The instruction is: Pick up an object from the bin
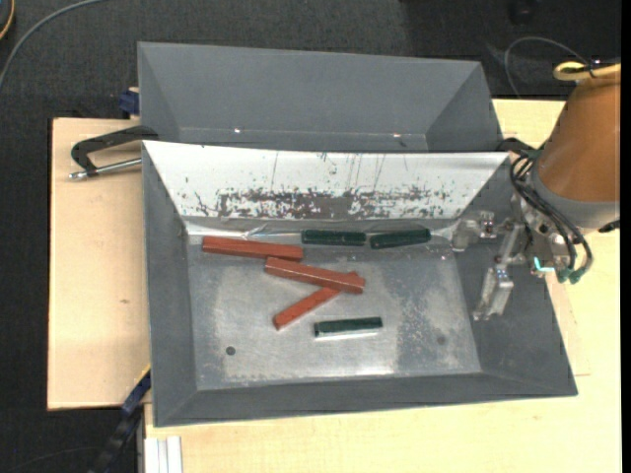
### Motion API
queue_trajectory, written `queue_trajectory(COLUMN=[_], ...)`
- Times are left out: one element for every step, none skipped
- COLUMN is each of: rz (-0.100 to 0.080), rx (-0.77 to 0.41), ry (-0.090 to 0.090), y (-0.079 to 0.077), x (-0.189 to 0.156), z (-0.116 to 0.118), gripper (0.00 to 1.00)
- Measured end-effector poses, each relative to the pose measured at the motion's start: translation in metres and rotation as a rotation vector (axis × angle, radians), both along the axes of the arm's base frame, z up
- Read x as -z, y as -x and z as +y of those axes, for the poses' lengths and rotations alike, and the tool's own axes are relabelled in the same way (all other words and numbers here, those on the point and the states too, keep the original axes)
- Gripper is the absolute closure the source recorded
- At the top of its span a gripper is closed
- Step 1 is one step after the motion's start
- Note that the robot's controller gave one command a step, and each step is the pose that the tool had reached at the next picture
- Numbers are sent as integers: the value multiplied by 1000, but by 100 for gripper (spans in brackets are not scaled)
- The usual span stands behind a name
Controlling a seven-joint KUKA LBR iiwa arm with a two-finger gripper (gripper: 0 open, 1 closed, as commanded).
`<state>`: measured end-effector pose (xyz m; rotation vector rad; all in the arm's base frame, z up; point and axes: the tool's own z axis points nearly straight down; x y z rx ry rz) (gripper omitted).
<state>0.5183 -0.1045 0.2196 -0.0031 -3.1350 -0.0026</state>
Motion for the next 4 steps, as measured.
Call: queue_trajectory(rz=[-3,1,-7,-21], rx=[-212,-107,-106,-123], ry=[-3,-2,0,2], y=[-3,21,19,20], x=[55,150,146,10], z=[72,109,107,101], gripper=[0,0,100,100])
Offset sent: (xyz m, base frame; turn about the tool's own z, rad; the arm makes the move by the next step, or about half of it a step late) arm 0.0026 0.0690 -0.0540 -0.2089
